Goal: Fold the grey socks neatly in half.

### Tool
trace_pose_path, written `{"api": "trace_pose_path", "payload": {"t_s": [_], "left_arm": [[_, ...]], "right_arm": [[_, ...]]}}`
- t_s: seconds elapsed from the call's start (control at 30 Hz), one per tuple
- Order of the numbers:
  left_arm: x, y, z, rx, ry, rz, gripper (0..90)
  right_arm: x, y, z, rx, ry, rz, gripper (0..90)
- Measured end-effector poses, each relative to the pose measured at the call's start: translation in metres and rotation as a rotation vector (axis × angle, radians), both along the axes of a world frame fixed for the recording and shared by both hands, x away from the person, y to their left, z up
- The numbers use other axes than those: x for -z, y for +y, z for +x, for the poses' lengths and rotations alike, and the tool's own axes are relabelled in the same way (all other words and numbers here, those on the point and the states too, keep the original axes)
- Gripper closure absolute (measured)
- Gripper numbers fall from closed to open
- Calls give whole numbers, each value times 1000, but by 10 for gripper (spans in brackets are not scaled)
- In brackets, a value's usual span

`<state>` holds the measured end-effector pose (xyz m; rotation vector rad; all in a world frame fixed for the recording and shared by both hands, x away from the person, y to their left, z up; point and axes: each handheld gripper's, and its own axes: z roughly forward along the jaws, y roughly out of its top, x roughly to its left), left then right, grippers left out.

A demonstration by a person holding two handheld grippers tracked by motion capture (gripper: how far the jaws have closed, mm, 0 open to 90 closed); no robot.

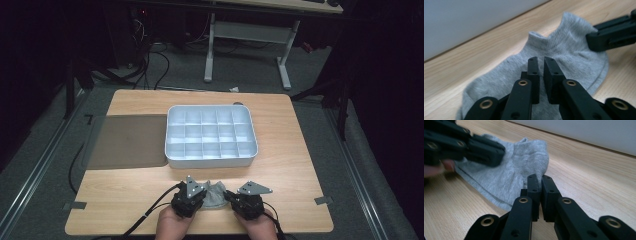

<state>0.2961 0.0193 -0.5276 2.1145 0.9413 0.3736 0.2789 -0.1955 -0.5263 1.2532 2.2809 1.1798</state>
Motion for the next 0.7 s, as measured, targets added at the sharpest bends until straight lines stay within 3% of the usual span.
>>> {"api": "trace_pose_path", "payload": {"t_s": [0.23, 0.37, 0.7], "left_arm": [[1, -7, -2, 0, -27, 24, 852], [2, -13, -3, 0, -46, 37, 849], [3, -32, -2, 5, -105, 81, 850]], "right_arm": [[-6, -5, -2, 4, -2, 52, 871], [-17, -7, -5, -5, -36, 84, 872], [-30, -5, -2, -8, -70, 109, 872]]}}
